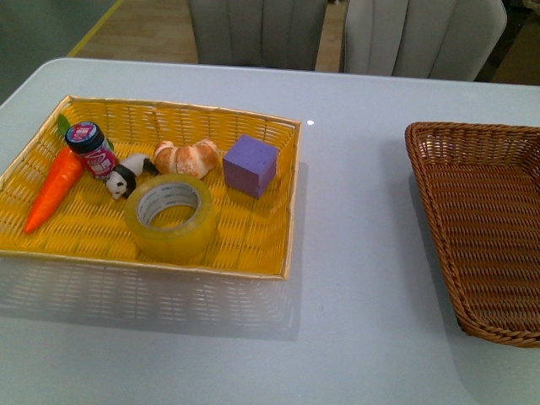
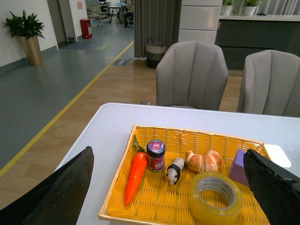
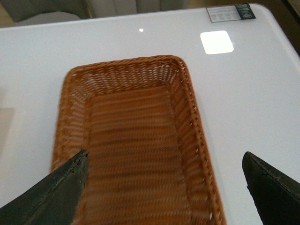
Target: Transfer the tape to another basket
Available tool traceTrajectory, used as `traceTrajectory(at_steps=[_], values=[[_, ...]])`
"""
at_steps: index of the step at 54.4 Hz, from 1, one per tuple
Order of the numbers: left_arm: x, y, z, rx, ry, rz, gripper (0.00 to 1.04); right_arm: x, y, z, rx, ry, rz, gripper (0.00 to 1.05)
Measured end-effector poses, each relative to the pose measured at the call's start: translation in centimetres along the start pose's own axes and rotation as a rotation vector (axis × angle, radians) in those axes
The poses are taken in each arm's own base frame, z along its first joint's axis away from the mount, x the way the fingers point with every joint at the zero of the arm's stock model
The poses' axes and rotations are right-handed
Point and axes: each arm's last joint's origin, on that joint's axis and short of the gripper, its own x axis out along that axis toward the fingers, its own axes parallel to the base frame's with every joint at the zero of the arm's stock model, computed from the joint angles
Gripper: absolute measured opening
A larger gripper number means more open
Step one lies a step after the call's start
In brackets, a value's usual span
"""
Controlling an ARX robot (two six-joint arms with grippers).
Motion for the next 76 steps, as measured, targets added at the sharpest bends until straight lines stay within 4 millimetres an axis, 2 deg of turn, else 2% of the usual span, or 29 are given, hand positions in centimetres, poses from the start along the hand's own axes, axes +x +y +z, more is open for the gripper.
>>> traceTrajectory(at_steps=[6,16,22,27,37,48,62,71,76], values=[[0.0,0.0,0.0,0.000,0.000,0.000,0.96,5.0,-1.3,-0.3,-0.045,0.073,-0.023,0.96],[0.0,0.0,0.0,0.000,0.000,0.000,0.96,11.8,-3.4,-2.0,-0.066,0.207,-0.061,0.96],[0.0,0.0,0.0,0.000,0.000,0.000,0.96,14.6,-4.3,-2.8,-0.062,0.258,-0.072,0.96],[0.0,0.0,0.0,0.000,0.000,0.000,0.96,16.2,-4.7,-3.3,-0.063,0.286,-0.071,0.96],[0.0,0.0,0.0,0.000,0.000,0.000,0.96,18.1,-5.2,-4.0,-0.071,0.319,-0.076,0.96],[0.0,0.0,0.0,0.000,0.000,0.000,0.96,19.5,-5.3,-5.8,-0.088,0.374,-0.073,0.95],[0.0,0.0,0.0,0.000,0.000,0.000,0.96,19.6,-4.6,-7.3,-0.078,0.429,-0.055,0.58],[0.0,0.0,0.0,0.000,0.000,0.000,0.96,18.9,-2.8,-8.0,-0.046,0.456,-0.015,0.33],[0.0,0.0,0.0,0.000,0.000,0.000,0.96,18.4,-1.0,-8.1,-0.004,0.465,0.016,0.18]])
